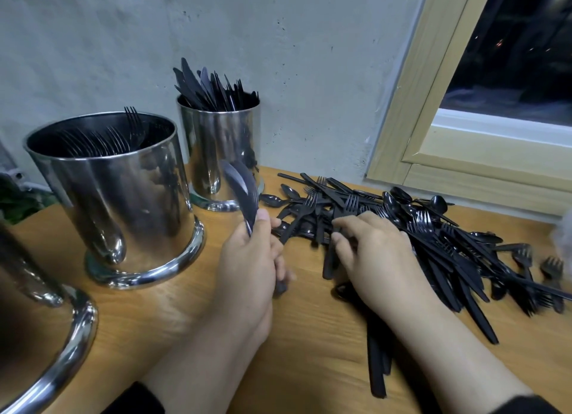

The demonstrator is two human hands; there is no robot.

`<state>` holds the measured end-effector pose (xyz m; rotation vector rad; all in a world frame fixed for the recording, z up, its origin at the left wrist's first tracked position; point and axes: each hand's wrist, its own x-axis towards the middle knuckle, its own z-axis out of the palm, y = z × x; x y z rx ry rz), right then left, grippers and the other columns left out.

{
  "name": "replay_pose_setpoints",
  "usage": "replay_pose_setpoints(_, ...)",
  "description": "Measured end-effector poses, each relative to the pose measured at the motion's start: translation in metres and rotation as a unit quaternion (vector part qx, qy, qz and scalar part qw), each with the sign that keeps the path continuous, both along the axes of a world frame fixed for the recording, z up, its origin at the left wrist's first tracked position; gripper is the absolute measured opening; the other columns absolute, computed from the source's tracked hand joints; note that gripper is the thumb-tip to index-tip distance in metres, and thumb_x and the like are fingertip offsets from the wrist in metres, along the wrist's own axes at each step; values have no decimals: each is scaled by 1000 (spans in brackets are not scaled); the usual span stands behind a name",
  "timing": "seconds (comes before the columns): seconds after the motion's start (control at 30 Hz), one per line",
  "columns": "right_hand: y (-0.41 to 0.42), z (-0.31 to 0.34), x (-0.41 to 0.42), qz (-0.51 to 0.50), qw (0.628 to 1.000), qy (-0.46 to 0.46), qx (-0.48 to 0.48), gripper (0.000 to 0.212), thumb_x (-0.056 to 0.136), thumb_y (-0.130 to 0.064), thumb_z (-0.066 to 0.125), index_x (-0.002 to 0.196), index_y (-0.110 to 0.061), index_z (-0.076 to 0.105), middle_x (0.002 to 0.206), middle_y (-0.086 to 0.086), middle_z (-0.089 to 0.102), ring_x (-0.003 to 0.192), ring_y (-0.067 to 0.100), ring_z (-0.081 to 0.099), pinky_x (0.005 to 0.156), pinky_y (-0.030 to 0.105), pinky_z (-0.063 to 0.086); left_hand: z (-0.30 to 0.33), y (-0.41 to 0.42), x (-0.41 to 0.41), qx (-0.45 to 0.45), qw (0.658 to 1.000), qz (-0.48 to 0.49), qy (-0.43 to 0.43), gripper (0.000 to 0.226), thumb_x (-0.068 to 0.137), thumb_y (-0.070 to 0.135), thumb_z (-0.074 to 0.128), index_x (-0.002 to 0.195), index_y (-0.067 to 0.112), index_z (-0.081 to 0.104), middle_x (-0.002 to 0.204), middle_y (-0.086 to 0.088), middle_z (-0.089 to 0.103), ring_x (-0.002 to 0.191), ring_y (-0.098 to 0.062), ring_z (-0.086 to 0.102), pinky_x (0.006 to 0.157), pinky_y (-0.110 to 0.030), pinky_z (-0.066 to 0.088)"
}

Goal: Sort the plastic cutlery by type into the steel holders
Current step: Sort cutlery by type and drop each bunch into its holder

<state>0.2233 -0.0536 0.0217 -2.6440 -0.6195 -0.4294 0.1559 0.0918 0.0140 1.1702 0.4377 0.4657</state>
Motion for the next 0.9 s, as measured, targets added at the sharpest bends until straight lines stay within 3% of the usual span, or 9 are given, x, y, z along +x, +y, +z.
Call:
replay_pose_setpoints(0.1, 1, -4, 1, -40, 992, 52, -105, 38, 103, -47, 39, 138, -40, 52, 119, -6, 53, 116, 22, 47, 93, 42, 33, 0, -1, -2, 10, 1000, -13, 14, 33, 105, 43, 50, 103, 13, 63, 61, 2, 36, 47, -12, 30, 42, -28, 29)
replay_pose_setpoints(0.3, 3, -6, 5, -59, 993, 52, -87, 30, 102, -44, 46, 129, -41, 58, 113, -7, 55, 114, 20, 48, 89, 40, 28, -3, -2, -1, 7, 999, -31, 19, 23, 106, 33, 53, 100, 12, 61, 66, 3, 43, 51, -11, 33, 42, -25, 31)
replay_pose_setpoints(0.53, 1, -7, 9, -68, 995, 71, 11, 15, 98, -32, 56, 105, -32, 70, 107, -10, 62, 109, 18, 53, 83, 34, 24, -1, -1, -2, 8, 999, -26, 17, 30, 102, 38, 58, 91, 11, 57, 58, 3, 35, 47, -12, 30, 41, -26, 27)
replay_pose_setpoints(0.67, -4, -4, 9, -56, 986, 35, 154, 14, 94, -21, 63, 100, -24, 75, 103, -8, 69, 102, 16, 62, 95, 37, 44, -3, 2, 0, -18, 999, -18, 25, 30, 99, 34, 65, 82, 14, 53, 59, 1, 36, 48, -13, 32, 45, -28, 28)
replay_pose_setpoints(0.73, -3, 0, 3, -24, 971, 28, 237, 12, 93, -18, 66, 98, -24, 74, 97, -14, 69, 94, 7, 63, 89, 25, 47, -4, 2, 0, -18, 999, -18, 23, 33, 100, 33, 64, 79, 9, 57, 61, 0, 39, 48, -12, 33, 44, -27, 29)
replay_pose_setpoints(0.8, 3, 2, -7, 26, 956, 58, 286, 12, 92, -17, 69, 94, -28, 71, 84, -17, 69, 80, 2, 63, 75, 15, 45, -5, 2, 0, -13, 999, -25, 15, 32, 101, 33, 62, 88, 4, 69, 65, -2, 44, 49, -11, 34, 45, -27, 29)
replay_pose_setpoints(0.9, 18, 0, -23, 92, 949, 103, 284, 19, 88, -14, 71, 87, -30, 62, 78, -15, 65, 67, 8, 62, 63, 14, 42, -4, 0, 1, 3, 999, -39, 8, 27, 102, 30, 62, 95, 7, 75, 72, -6, 40, 51, -12, 32, 46, -27, 27)
